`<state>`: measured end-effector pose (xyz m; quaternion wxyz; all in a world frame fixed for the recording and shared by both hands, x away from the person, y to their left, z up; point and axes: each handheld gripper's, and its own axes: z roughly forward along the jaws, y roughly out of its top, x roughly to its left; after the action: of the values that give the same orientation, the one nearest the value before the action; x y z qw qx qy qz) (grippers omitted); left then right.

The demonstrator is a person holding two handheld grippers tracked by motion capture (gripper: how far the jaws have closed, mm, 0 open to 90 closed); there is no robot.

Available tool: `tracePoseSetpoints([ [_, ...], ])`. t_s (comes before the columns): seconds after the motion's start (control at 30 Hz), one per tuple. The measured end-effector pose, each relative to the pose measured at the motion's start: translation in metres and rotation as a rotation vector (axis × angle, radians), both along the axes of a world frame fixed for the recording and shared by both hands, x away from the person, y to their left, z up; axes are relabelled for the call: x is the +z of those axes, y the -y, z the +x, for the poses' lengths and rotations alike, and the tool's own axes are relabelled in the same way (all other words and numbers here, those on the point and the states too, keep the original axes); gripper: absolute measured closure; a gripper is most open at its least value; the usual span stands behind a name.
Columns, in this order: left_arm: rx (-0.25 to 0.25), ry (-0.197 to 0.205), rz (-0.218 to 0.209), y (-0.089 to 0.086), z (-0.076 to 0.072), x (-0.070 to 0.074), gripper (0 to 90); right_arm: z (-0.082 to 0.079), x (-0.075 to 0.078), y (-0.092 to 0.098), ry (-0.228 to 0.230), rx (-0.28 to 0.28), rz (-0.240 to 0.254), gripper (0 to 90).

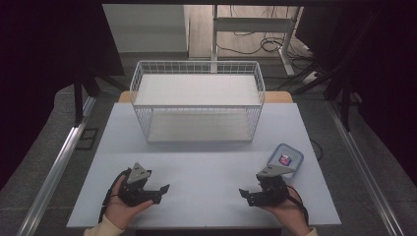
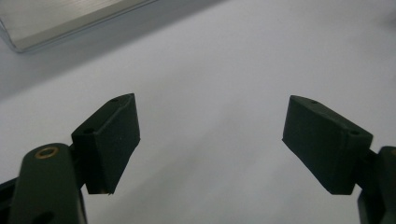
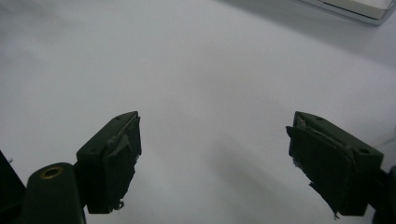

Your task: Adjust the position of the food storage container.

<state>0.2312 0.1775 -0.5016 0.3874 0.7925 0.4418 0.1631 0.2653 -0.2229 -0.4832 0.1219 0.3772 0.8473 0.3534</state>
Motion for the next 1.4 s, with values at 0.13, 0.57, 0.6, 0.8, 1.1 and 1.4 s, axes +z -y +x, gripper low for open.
tracePoseSetpoints([
  [0.13, -0.016, -0.003, 0.006, 0.003, 0.002, -0.001, 18.8, -0.002, 0.003, 0.002, 0.007, -0.010, 0.003, 17.3],
  [0.57, -0.011, -0.001, 0.008, 0.002, 0.003, 0.000, 18.7, 0.004, 0.008, 0.006, -0.014, -0.002, -0.008, 22.7],
  [0.6, -0.009, 0.000, 0.005, 0.002, 0.002, 0.000, 18.7, 0.006, 0.009, 0.007, -0.016, -0.002, -0.008, 22.8],
  [0.8, 0.010, 0.011, 0.012, -0.001, 0.006, 0.006, 18.6, 0.014, 0.019, 0.018, -0.024, -0.020, 0.009, 24.8],
  [1.1, -0.003, -0.013, 0.027, -0.001, 0.008, 0.000, 18.5, 0.040, 0.041, 0.038, -0.065, -0.048, -0.038, 35.9],
  [1.4, -0.020, -0.026, 0.047, 0.002, 0.007, -0.001, 18.3, 0.091, 0.065, 0.075, -0.109, -0.158, -0.122, 41.6],
])
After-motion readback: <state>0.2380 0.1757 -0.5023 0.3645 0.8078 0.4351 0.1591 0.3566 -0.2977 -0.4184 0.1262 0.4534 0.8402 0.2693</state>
